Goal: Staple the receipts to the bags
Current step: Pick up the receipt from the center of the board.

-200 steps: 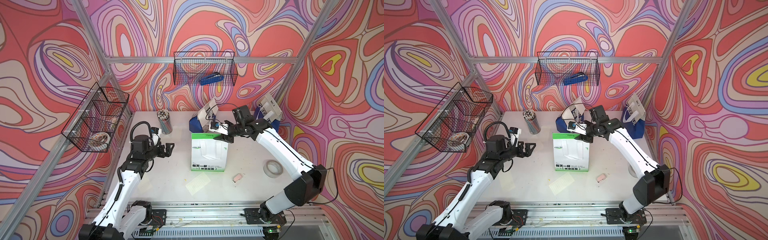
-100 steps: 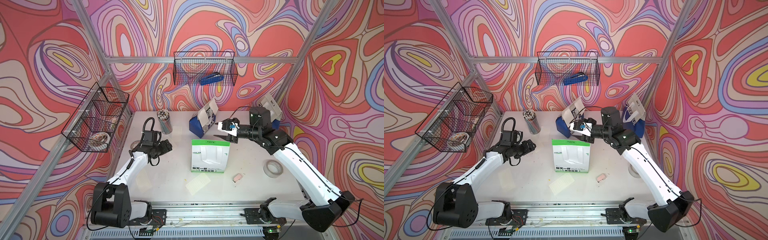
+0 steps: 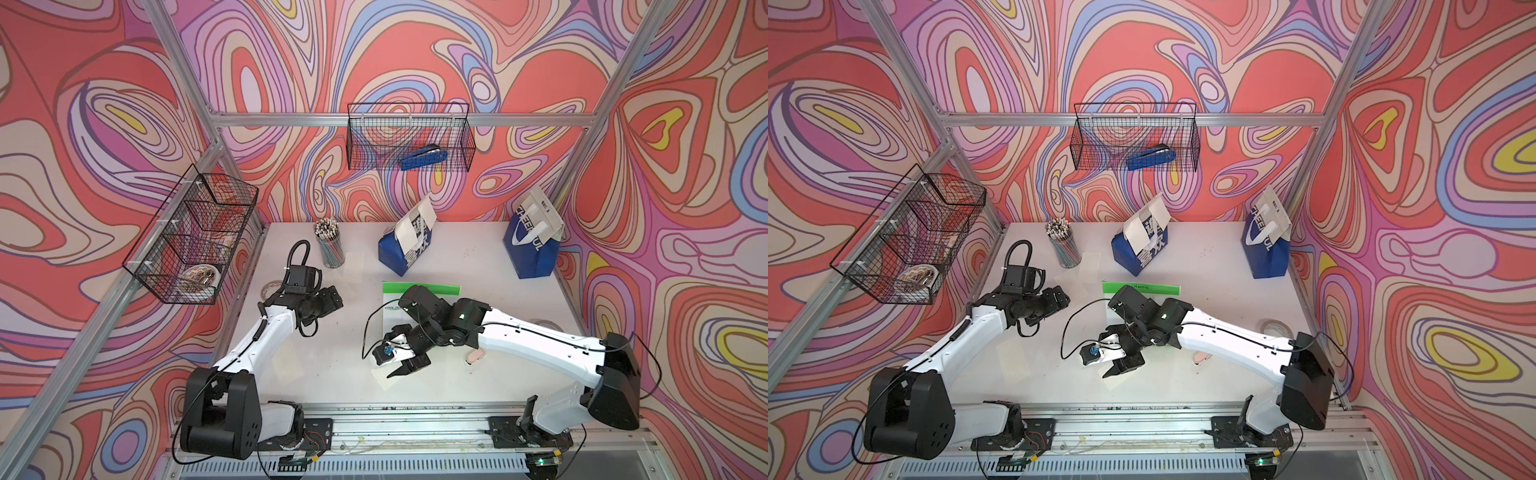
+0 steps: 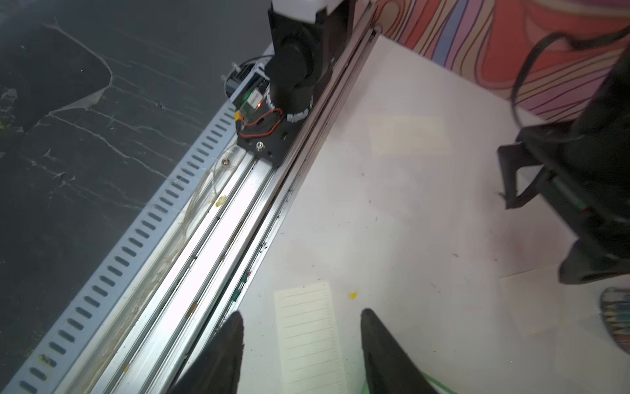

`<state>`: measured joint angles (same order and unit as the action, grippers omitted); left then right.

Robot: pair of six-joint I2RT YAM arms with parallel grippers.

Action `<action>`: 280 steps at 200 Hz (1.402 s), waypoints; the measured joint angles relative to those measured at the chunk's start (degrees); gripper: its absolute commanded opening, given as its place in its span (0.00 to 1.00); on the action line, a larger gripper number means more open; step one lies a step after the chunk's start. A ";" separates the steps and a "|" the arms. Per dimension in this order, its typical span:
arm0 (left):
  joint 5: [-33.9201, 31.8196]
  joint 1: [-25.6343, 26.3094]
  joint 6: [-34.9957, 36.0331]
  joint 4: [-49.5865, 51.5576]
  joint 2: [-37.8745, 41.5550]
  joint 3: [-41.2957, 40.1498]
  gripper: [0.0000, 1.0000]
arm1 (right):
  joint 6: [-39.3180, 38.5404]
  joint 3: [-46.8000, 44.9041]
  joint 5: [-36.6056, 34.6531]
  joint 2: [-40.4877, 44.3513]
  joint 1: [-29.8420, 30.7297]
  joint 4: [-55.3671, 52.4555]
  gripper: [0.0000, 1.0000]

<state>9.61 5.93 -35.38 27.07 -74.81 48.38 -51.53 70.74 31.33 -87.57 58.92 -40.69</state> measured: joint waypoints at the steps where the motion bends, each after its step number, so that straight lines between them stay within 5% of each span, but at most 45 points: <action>1: -0.22 -0.15 -0.13 0.24 0.00 0.02 0.87 | 0.15 -0.11 -0.28 -0.37 0.09 0.02 0.66; 21: -2.25 -1.88 -1.64 2.34 0.00 0.22 0.87 | 4.92 -0.26 -5.01 -5.66 1.60 0.83 0.96; 59: -6.67 -2.49 -5.20 8.11 0.24 0.92 0.81 | 23.06 -5.86 -14.82 -8.31 6.82 6.64 0.96; 104: -13.05 -5.05 -15.63 20.26 0.87 1.68 0.92 | 52.98 -5.97 -27.71 -8.68 11.61 7.87 0.98; 140: -15.85 -5.92 -21.31 25.29 -0.02 1.70 0.92 | 68.43 -6.75 -35.60 -8.72 11.61 7.78 0.98; 188: -16.37 -5.92 -22.93 25.66 -2.10 1.70 0.92 | 75.19 -6.86 -40.57 -14.12 10.58 8.02 0.98; 280: -17.31 -5.92 -23.26 24.94 -1.25 0.90 0.91 | 75.06 -8.11 -36.17 -16.26 5.40 9.46 0.88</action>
<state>-7.70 0.01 -58.63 52.01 -76.05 49.28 23.53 62.63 -4.84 -103.83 64.31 -31.22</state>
